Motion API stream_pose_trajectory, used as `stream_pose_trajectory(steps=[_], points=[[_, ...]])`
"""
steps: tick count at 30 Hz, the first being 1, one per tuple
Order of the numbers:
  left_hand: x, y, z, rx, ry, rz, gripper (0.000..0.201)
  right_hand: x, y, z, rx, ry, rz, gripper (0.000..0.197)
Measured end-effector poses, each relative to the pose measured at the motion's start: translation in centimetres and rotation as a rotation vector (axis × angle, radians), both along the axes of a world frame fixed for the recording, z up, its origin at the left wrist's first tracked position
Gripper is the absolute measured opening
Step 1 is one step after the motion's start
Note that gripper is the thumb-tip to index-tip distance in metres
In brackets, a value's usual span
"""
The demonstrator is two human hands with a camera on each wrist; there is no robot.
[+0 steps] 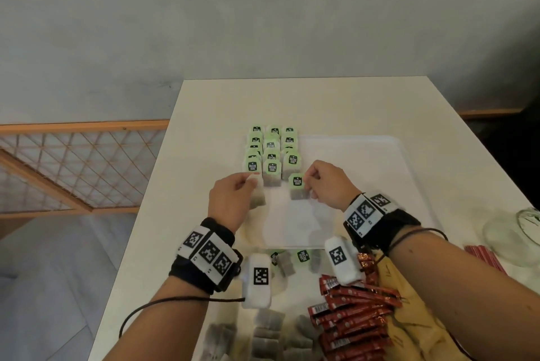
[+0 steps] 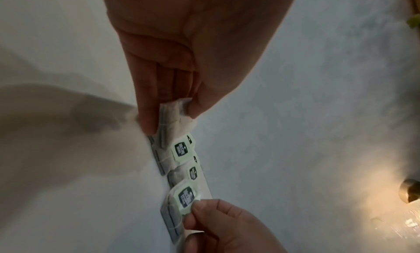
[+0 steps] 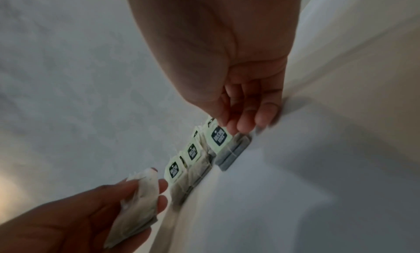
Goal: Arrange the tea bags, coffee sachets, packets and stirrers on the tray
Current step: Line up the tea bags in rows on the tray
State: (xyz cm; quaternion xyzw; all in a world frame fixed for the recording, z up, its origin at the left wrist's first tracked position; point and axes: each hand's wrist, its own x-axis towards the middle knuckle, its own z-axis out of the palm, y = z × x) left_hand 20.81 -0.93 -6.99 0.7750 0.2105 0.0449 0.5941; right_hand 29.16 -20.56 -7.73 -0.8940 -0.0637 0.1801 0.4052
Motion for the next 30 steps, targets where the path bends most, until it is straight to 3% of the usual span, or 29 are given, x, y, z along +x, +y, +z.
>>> stream_pose_trajectory(steps=[10,18,22,25,30], points=[[0.2,0.7,-0.3,-0.170,0.008,0.037,0.014,1.5,1.5,0.2,0.072,-0.104,-0.071,0.008],[-0.1,0.0,0.3,-0.082,-0.058,-0.029,0.016,0.6,1.1,1.4,0.187,-0.122,-0.199,0.026],[-0.4,-1.1,1.2,-0.085,-0.108,-0.054,0.015,-1.4,1.2,3.2,0.340,-0.081,-0.055,0.011],[-0.7,-1.9,2.0,-0.070,-0.129,-0.068,0.014,-2.9,1.6,4.1,0.347,-0.013,0.100,0.012],[-1.3,-2.3,2.9,0.146,-0.147,-0.109,0.015,-3.4,1.5,4.7,0.262,-0.093,0.074,0.012]])
